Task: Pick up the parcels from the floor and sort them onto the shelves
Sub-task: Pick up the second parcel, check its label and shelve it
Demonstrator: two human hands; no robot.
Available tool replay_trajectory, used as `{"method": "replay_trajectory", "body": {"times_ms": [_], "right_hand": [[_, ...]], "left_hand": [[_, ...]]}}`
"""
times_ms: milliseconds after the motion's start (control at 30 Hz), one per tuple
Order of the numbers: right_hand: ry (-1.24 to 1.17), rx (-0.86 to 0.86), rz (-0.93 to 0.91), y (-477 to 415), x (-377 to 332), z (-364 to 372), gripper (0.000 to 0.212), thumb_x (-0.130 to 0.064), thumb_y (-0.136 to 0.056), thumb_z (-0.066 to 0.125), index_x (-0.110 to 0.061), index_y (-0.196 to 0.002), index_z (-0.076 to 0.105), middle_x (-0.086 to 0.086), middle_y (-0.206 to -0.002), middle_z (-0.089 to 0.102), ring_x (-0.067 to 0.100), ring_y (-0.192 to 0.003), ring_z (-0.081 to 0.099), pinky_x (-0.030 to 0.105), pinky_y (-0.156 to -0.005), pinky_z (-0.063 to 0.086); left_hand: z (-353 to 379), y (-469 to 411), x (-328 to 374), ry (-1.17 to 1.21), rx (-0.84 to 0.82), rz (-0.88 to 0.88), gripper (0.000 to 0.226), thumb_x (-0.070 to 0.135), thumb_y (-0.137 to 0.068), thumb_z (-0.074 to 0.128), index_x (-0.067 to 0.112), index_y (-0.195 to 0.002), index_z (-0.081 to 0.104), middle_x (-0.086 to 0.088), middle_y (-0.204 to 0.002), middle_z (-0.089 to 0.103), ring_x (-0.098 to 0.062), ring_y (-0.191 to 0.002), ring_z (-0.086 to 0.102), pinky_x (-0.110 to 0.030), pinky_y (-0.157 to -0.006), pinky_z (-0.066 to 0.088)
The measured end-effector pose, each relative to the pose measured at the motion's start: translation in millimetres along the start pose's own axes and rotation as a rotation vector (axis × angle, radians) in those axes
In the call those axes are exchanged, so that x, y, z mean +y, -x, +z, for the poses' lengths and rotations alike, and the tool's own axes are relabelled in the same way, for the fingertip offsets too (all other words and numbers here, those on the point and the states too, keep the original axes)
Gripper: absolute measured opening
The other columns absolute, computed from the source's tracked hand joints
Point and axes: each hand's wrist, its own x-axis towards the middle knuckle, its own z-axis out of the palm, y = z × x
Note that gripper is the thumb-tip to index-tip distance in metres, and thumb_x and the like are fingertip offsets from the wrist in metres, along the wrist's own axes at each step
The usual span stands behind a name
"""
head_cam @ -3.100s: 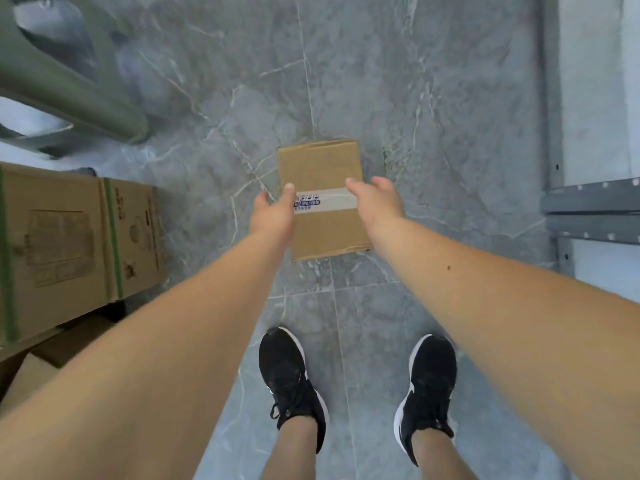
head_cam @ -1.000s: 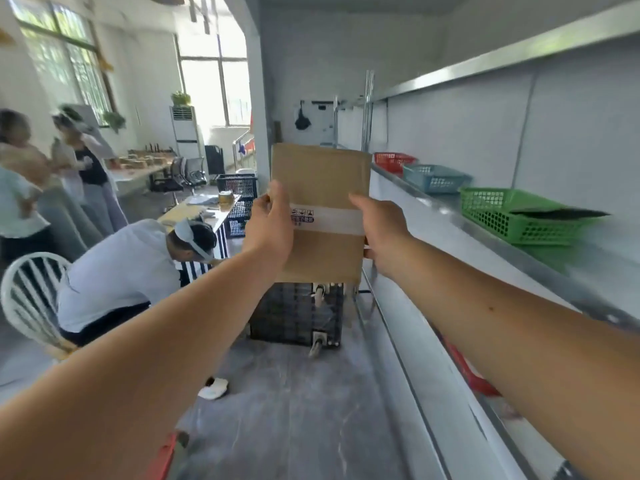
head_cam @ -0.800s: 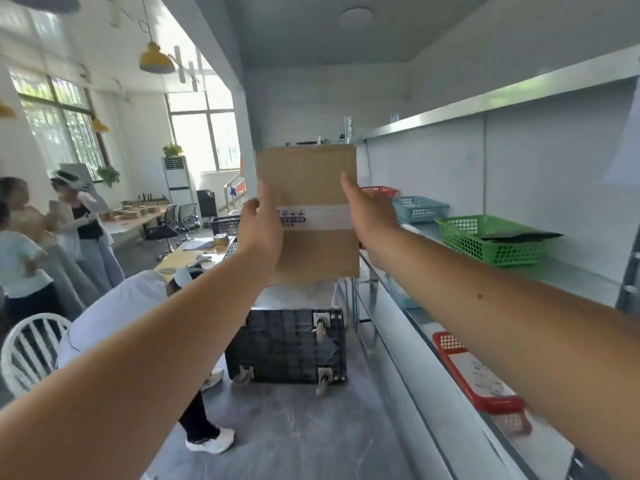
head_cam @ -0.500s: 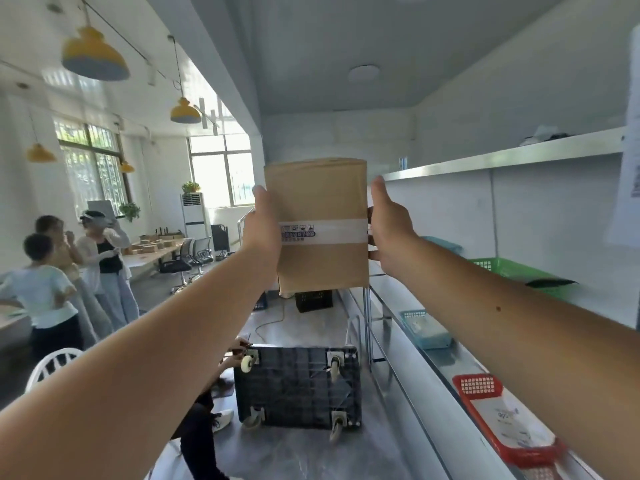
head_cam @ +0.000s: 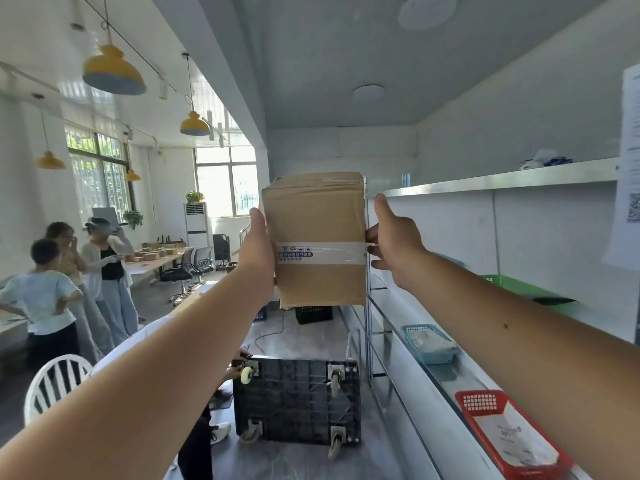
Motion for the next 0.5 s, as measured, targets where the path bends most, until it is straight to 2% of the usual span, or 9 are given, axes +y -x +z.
{"method": "replay_trajectory", "body": {"times_ms": [100, 200, 300, 400, 433, 500], "right_hand": [[-0.008, -0.011, 0.007, 5, -3, 2, 0.086, -0.082, -0.089, 0.042, -0.004, -0.105, 0.073, 0.019, -0.112, 0.079, 0.040, -0.102, 0.077, 0.058, -0.090, 0.066], [-0.042, -0.046, 0.025, 7, -6, 4, 0.080, -0.082, -0.084, 0.044, -0.011, -0.108, 0.072, 0.015, -0.115, 0.078, 0.039, -0.102, 0.077, 0.057, -0.083, 0.067], [-0.032, -0.123, 0.040, 11, -9, 3, 0.077, -0.081, -0.094, 0.036, -0.020, -0.127, 0.069, 0.014, -0.125, 0.075, 0.038, -0.111, 0.074, 0.060, -0.092, 0.064], [-0.086, -0.216, 0.093, 14, -7, -1, 0.081, -0.084, -0.098, 0.023, -0.030, -0.144, 0.062, 0.013, -0.138, 0.069, 0.037, -0.127, 0.067, 0.061, -0.102, 0.057], [-0.108, -0.236, 0.106, 15, -5, -3, 0.081, -0.085, -0.097, 0.021, -0.032, -0.142, 0.064, 0.012, -0.138, 0.070, 0.035, -0.126, 0.067, 0.057, -0.097, 0.059], [-0.135, -0.264, 0.114, 17, -4, -8, 0.076, -0.083, -0.099, 0.019, -0.034, -0.123, 0.071, 0.012, -0.130, 0.074, 0.032, -0.115, 0.071, 0.048, -0.079, 0.060]], "left_hand": [[-8, -8, -5, -0.004, 0.062, 0.039, 0.097, 0.095, -0.080, 0.025, 0.036, -0.149, 0.058, -0.001, -0.136, 0.071, -0.032, -0.121, 0.068, -0.057, -0.110, 0.052], [-10, 7, 1, 0.054, 0.048, 0.020, 0.083, 0.089, -0.092, 0.026, 0.030, -0.131, 0.069, -0.002, -0.125, 0.075, -0.030, -0.115, 0.070, -0.054, -0.108, 0.054], [-14, 12, 2, 0.110, 0.026, 0.013, 0.067, 0.080, -0.100, 0.027, 0.028, -0.106, 0.069, -0.001, -0.113, 0.073, -0.029, -0.112, 0.069, -0.050, -0.106, 0.055], [-20, 17, 3, 0.111, 0.016, 0.035, 0.067, 0.079, -0.101, 0.026, 0.028, -0.103, 0.070, -0.004, -0.123, 0.073, -0.029, -0.117, 0.069, -0.054, -0.112, 0.051], [-21, 17, 2, 0.103, 0.023, 0.034, 0.067, 0.079, -0.102, 0.026, 0.028, -0.102, 0.070, -0.004, -0.124, 0.073, -0.029, -0.120, 0.068, -0.056, -0.115, 0.047], [-23, 17, 1, 0.072, 0.045, 0.023, 0.066, 0.076, -0.103, 0.026, 0.027, -0.098, 0.069, 0.000, -0.113, 0.074, -0.028, -0.125, 0.066, -0.058, -0.119, 0.040]]}}
